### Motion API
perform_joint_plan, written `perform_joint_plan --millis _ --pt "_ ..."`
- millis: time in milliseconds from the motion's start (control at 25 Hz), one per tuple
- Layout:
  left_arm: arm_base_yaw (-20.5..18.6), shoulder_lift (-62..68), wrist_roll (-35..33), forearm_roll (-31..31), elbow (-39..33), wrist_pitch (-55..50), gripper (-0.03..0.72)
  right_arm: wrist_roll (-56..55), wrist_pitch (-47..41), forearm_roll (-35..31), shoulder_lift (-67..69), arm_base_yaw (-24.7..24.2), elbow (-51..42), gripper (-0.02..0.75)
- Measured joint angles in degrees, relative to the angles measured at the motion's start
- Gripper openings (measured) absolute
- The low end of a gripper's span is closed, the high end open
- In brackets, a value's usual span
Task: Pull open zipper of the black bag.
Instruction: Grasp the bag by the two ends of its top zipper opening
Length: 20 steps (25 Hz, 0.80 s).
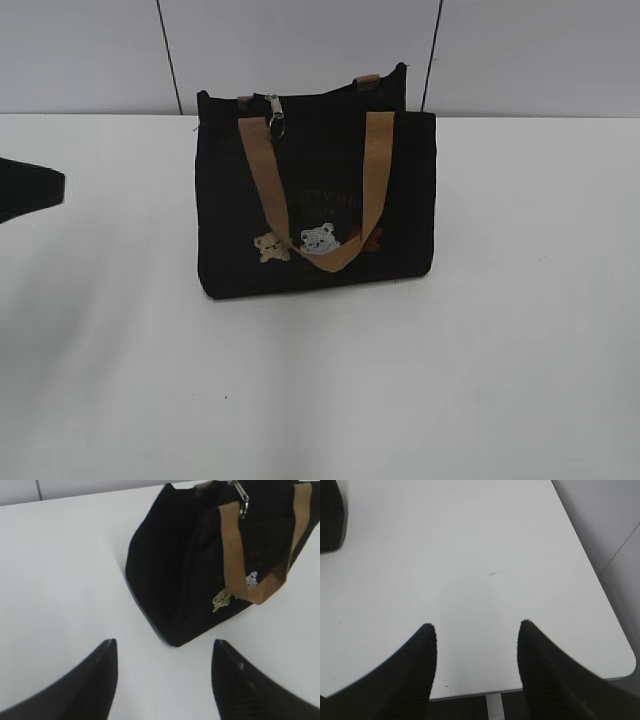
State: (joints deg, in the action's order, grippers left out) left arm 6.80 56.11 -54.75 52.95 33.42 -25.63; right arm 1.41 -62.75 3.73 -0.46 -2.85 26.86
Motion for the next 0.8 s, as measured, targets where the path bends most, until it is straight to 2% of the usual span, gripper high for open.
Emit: perform_joint_plan --millis 240,440,600,680,800 --pt "0.18 12.58 -28.66 23.4 0.05 -2.15 0.448 0.0 0.0 0.0 0.0 0.0 0.0 0.397" --pt "0.25 22.57 -47.18 36.87 0.05 -6.95 0.448 0.0 0.0 0.0 0.0 0.0 0.0 0.397" --pt "0.25 30.32 -60.35 44.24 0.56 -9.26 0.477 0.0 0.0 0.0 0.0 0.0 0.0 0.397" --pt "0.25 34.01 -67.55 45.49 1.45 -12.07 0.517 0.0 0.0 0.0 0.0 0.0 0.0 0.397" --pt "0.25 38.71 -73.43 45.8 3.66 -15.16 0.568 0.0 0.0 0.0 0.0 0.0 0.0 0.397"
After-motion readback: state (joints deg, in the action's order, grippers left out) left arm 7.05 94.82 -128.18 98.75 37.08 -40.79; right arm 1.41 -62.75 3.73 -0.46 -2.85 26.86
